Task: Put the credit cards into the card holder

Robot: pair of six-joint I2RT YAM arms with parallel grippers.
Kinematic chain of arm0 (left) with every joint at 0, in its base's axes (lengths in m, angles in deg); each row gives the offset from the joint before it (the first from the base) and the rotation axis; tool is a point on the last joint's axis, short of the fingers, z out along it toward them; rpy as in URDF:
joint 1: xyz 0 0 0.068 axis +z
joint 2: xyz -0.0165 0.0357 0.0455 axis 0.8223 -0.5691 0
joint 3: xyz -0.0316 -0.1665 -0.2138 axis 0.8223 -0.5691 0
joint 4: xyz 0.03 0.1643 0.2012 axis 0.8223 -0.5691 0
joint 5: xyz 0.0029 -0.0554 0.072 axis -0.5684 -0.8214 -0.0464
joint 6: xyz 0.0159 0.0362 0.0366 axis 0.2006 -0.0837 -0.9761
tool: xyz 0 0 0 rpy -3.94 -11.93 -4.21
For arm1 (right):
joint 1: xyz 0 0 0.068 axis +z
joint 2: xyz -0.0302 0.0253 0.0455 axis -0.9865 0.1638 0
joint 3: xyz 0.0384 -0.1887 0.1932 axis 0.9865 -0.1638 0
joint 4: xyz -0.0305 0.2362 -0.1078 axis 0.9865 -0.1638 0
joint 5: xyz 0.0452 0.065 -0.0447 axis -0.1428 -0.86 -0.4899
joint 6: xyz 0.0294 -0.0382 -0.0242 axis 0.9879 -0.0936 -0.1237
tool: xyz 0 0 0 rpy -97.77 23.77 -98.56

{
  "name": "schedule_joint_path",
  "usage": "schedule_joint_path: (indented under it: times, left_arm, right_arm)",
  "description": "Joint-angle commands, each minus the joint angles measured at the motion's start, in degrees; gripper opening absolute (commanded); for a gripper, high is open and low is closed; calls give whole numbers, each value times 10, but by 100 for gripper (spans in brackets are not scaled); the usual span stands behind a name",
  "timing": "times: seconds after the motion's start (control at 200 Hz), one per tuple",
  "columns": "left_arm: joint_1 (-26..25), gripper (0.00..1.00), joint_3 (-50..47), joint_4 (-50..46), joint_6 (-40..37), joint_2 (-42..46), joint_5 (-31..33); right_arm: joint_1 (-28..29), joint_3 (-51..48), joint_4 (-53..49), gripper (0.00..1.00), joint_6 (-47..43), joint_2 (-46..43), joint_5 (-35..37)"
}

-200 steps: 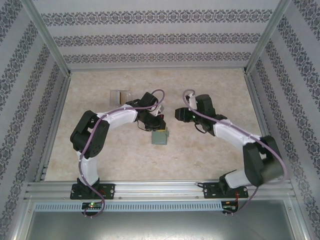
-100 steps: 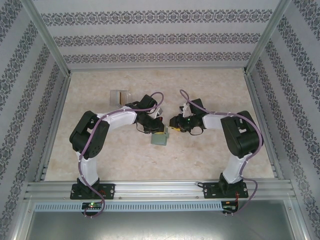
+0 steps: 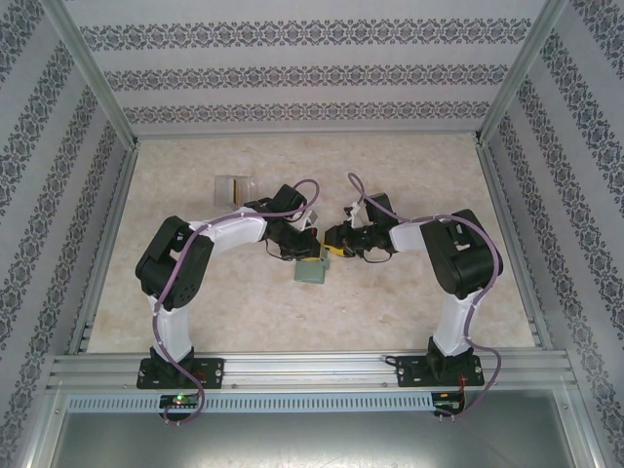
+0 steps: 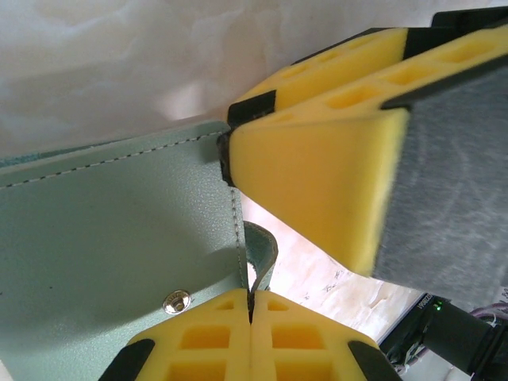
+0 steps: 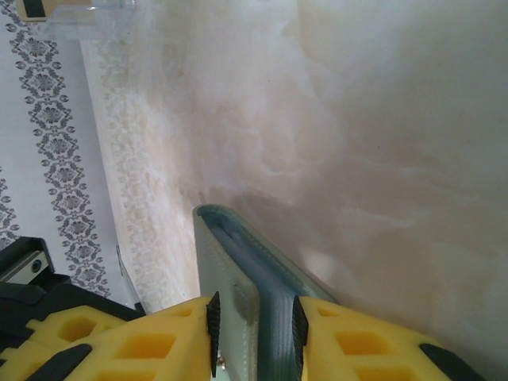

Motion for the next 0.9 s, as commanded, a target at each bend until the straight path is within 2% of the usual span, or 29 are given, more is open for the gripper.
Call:
schedule_joint_path:
  times: [0.0, 0.175, 0.455, 0.744, 0.894]
  left_arm:
    - [0, 0, 5, 7, 7, 7, 1]
    - [1, 0, 4, 8, 9, 5, 1]
    - [1, 0, 8, 8, 9, -2, 2]
    - [8, 0, -3, 6, 5, 10, 16]
    - [21, 0, -9, -1, -1, 14, 14]
  right_arm:
    - [8, 9, 19, 29, 4, 18, -13]
    - [12, 3, 31, 26, 3, 12, -16]
    - [18, 3, 41, 26, 10, 11, -43]
    - [9, 3, 37, 2, -2, 22, -48]
    - [7, 4, 15, 1, -32, 19, -41]
